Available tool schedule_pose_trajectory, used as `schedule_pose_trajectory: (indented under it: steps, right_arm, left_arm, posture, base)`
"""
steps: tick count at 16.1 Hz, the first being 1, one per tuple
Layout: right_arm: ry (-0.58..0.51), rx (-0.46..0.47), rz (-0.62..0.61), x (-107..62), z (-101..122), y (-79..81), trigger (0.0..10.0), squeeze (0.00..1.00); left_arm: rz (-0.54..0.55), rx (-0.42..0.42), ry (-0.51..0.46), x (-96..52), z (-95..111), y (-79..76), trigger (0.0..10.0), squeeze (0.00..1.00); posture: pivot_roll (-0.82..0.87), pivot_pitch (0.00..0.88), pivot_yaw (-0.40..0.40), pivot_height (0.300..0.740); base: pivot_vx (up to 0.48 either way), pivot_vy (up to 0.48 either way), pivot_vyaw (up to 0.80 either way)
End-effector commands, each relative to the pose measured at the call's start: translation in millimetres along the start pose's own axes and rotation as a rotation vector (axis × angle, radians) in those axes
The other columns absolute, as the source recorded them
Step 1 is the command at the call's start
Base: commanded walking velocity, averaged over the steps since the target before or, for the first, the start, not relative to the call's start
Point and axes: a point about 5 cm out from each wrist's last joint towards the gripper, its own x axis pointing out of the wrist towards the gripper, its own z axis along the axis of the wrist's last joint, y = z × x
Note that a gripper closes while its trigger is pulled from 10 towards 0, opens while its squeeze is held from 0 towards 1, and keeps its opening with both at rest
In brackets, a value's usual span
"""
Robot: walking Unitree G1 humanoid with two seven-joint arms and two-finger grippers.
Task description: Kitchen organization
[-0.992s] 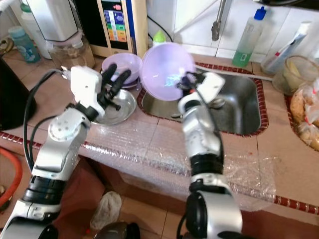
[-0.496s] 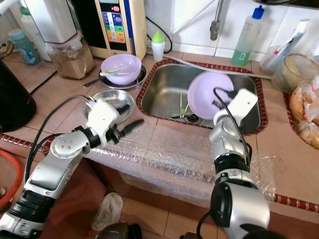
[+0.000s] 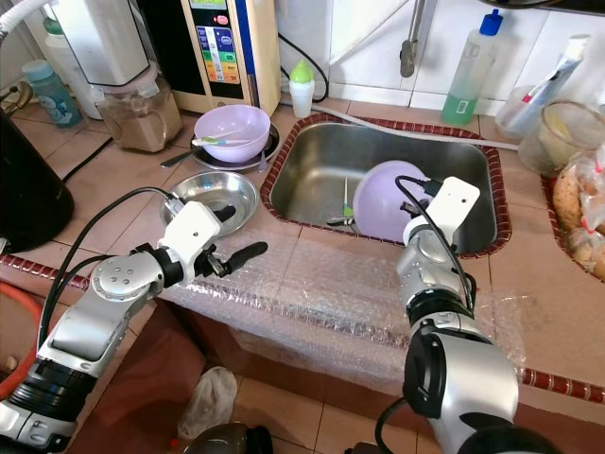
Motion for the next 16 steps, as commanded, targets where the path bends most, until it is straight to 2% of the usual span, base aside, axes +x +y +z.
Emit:
schedule_pose_trajectory:
  steps: [1, 5, 9, 10, 12, 13, 16]
  right_arm:
    - [0.055, 0.002, 0.014, -3.3, -14.1, 3.9, 10.0, 1.00]
    - [0.036, 0.082, 0.109, -6.1, -16.4, 13.7, 10.0, 1.00]
    - [0.065, 0.098, 0.118, -11.6, -33.1, 8.1, 10.0, 1.00]
    - [0.046, 0.078, 0.127, -11.2, -31.1, 6.3, 10.0, 1.00]
    - [0.009, 0.139, 0.168, -7.8, -19.4, 8.0, 10.0, 1.00]
    - [-0.026, 0.135, 0.220, -6.9, -11.5, 13.2, 10.0, 1.00]
    - [-0.075, 0.009, 0.371, -10.4, -5.7, 28.3, 10.0, 1.00]
  left_arm:
    - [0.002, 0.026, -0.002, -2.8, 4.2, 3.4, 10.0, 1.00]
    - [0.046, 0.022, -0.018, 0.1, 7.0, 7.2, 10.0, 1.00]
    - [0.030, 0.015, -0.022, 3.5, 7.5, 2.5, 10.0, 1.00]
    - [0.027, 0.016, -0.023, 3.9, 7.5, 1.8, 10.0, 1.00]
    - [0.038, 0.017, -0.029, 5.1, 8.8, 2.8, 10.0, 1.00]
    - [0.074, 0.018, -0.034, 4.6, 9.8, 7.4, 10.0, 1.00]
    - [0.199, -0.012, -0.074, 1.2, 13.7, 22.0, 10.0, 1.00]
  posture:
    - [0.09, 0.010, 0.090, 0.740]
    - [0.08, 0.010, 0.083, 0.740]
    - [0.07, 0.009, 0.085, 0.740]
    - [0.06, 0.009, 0.087, 0.740]
    - [0.06, 0.010, 0.090, 0.740]
    - [0.06, 0.010, 0.090, 0.740]
    - [0.06, 0.008, 0.083, 0.740]
  base:
    - [0.000, 0.000, 0.00]
    - [0.000, 0.000, 0.00]
    - [0.000, 0.000, 0.00]
    - [0.000, 0.000, 0.00]
    - [0.000, 0.000, 0.00]
    - [0.000, 0.000, 0.00]
    - [0.000, 0.000, 0.00]
